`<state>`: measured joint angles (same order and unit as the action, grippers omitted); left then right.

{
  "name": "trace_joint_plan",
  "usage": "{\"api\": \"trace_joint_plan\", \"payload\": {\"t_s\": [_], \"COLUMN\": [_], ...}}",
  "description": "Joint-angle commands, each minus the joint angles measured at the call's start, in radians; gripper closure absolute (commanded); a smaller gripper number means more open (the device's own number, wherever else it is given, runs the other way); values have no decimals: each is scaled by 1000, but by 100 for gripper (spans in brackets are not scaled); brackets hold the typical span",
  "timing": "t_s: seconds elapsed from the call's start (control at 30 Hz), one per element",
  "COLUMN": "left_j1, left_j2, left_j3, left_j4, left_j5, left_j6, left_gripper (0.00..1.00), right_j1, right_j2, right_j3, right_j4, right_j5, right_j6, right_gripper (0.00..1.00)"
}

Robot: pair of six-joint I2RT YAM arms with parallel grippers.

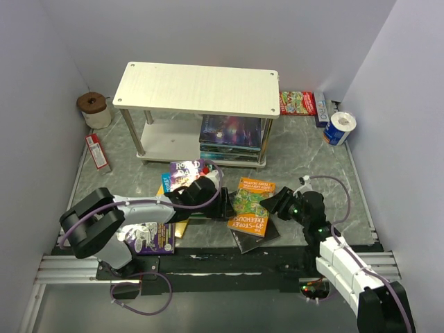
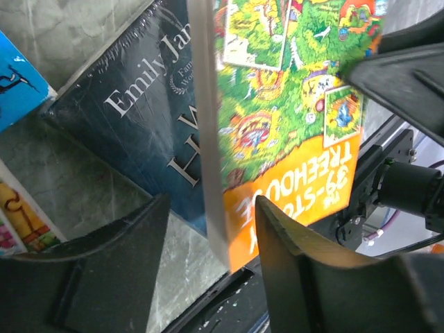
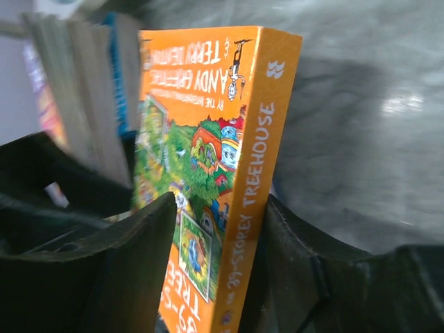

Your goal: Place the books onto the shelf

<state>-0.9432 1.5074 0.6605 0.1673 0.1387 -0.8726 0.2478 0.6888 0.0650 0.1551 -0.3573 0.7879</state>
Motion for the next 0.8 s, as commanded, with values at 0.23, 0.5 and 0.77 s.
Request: {"api": "trace_joint_plan", "payload": {"t_s": [0.23, 0.5, 0.77], "left_j1": [-35, -63, -63], "left_j2": [83, 96, -304], "left_j3": [47, 80, 79], "left_j4": [54, 17, -277], "left_j5": [36, 16, -283], "left_j6": [26, 34, -2], "left_gripper": [52, 53, 36], "right_j1": [-4, -4, 1], "right_j2": [-8, 66, -376], "right_j3": [24, 24, 288], "right_j4": [116, 153, -371], "right_j5": [-242, -331, -241], "right_j6": [-52, -69, -139], "right_gripper": [43, 100, 100]}}
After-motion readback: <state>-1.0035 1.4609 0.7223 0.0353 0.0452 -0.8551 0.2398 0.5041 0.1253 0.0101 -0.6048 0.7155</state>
